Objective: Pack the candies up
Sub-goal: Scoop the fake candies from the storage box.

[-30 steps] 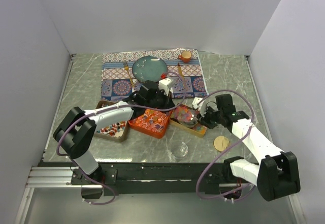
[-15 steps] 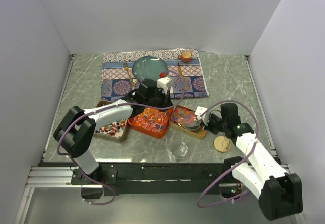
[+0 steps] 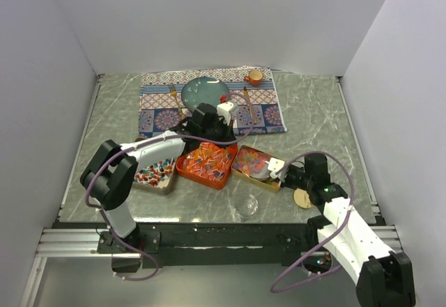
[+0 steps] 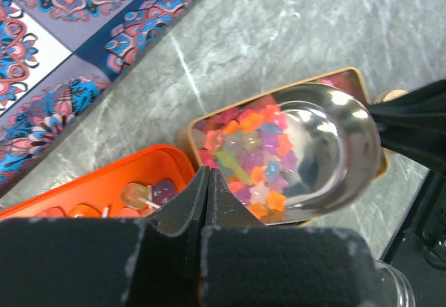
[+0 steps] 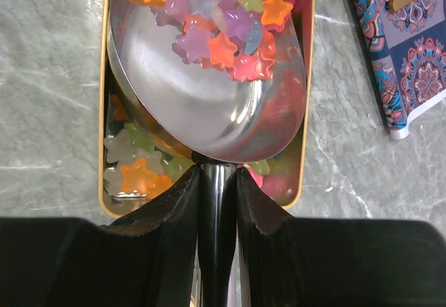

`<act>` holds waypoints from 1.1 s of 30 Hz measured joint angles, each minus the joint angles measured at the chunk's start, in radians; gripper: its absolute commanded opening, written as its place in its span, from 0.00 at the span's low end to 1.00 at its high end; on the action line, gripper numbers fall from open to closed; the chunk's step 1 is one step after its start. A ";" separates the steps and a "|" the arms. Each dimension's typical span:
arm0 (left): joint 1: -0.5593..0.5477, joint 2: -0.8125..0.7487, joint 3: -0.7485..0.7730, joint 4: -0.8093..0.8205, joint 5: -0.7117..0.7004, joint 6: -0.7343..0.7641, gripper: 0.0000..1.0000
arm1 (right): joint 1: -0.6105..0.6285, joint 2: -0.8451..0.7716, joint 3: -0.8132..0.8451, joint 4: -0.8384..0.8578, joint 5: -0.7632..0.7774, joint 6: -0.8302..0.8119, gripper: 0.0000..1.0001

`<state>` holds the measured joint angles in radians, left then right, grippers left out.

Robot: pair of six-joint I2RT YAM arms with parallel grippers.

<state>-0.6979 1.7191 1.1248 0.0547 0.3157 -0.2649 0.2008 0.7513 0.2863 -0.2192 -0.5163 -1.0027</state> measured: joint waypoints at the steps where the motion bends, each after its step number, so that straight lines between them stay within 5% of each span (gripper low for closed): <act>1: 0.005 0.009 0.013 -0.016 0.000 0.003 0.01 | 0.000 -0.013 -0.003 -0.002 -0.004 0.005 0.00; 13: 0.030 0.056 0.088 -0.057 0.000 0.019 0.01 | 0.006 -0.174 -0.026 -0.064 -0.050 0.078 0.00; 26: 0.030 0.098 0.123 -0.060 0.019 0.013 0.01 | 0.006 -0.064 0.190 -0.150 -0.069 0.175 0.00; 33: 0.035 0.098 0.127 -0.060 0.019 0.013 0.01 | 0.006 -0.077 0.167 -0.105 -0.072 0.175 0.00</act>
<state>-0.6628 1.8172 1.2518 -0.0051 0.3344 -0.2523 0.2066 0.6746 0.4534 -0.3241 -0.5884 -0.8272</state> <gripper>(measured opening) 0.021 0.298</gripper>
